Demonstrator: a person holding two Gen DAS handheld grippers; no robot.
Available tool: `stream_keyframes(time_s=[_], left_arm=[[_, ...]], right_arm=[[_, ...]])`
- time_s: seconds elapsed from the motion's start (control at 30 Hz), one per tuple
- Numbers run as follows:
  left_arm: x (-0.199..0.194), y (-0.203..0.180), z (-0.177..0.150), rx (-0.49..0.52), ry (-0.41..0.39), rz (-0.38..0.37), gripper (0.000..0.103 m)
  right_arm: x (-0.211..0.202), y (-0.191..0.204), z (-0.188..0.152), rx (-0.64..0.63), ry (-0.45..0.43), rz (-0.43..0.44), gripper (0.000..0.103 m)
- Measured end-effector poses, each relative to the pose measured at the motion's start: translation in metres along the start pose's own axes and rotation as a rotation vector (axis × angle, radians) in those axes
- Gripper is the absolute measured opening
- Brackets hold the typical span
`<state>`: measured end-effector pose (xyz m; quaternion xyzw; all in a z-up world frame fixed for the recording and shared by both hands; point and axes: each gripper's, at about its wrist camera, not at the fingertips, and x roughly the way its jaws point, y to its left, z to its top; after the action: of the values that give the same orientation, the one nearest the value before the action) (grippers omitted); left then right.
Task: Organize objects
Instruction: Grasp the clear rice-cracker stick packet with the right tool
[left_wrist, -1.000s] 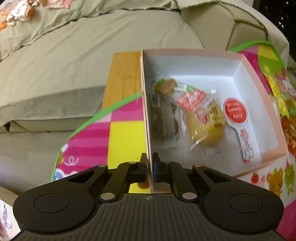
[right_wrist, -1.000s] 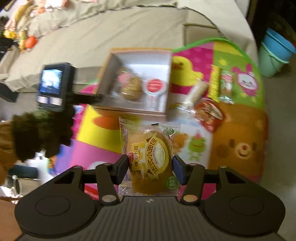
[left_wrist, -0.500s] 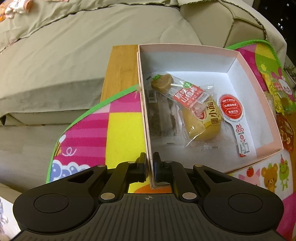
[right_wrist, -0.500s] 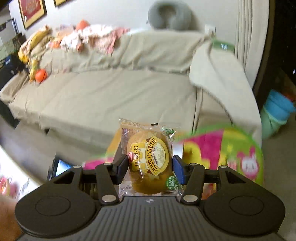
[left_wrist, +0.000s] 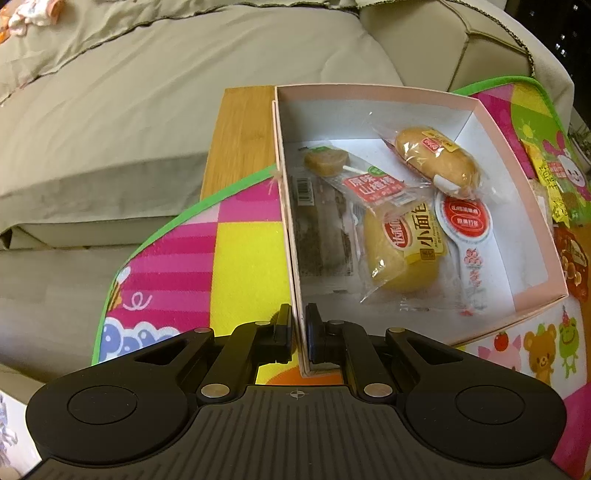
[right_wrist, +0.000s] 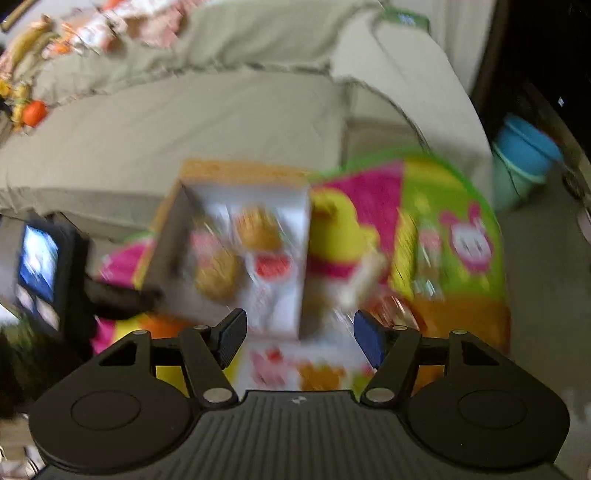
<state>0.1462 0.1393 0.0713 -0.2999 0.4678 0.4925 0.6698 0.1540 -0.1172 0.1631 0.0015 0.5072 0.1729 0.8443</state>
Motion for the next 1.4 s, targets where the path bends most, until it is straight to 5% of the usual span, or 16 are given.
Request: stream_keyframes(time_s=[0.3, 0.63, 0.73, 0.93, 1.0, 1.03, 1.17, 1.23, 1.4], left_arm=[[0.001, -0.001, -0.002, -0.002, -0.001, 0.007, 0.009], [0.002, -0.001, 0.004, -0.003, 0.013, 0.015, 0.009], [0.002, 0.001, 0.004, -0.042, 0.020, 0.017, 0.008], [0.004, 0.002, 0.004, -0.070, 0.028, 0.014, 0.008], [0.005, 0.002, 0.005, -0.087, 0.031, 0.016, 0.008], [0.006, 0.003, 0.006, -0.085, 0.030, 0.014, 0.008], [0.005, 0.005, 0.005, -0.082, 0.030, 0.005, 0.009], [0.005, 0.007, 0.005, -0.085, 0.034, -0.006, 0.009], [0.005, 0.008, 0.004, -0.057, 0.041, -0.023, 0.010]], right_arm=[[0.018, -0.062, -0.030, 0.202, 0.068, -0.071, 0.065], [0.077, -0.098, -0.002, 0.410, 0.068, -0.051, 0.063], [0.112, -0.104, 0.016, 0.441, 0.080, -0.066, 0.051], [0.174, -0.103, 0.046, 0.522, 0.096, -0.098, 0.047], [0.192, -0.099, 0.049, 0.507, 0.148, -0.121, 0.031], [0.196, -0.095, 0.049, 0.500, 0.173, -0.142, 0.031], [0.178, -0.083, 0.039, 0.469, 0.159, -0.159, 0.028], [0.161, -0.075, 0.033, 0.557, 0.120, -0.214, 0.027], [0.094, -0.048, 0.011, 0.548, 0.082, -0.179, 0.026]])
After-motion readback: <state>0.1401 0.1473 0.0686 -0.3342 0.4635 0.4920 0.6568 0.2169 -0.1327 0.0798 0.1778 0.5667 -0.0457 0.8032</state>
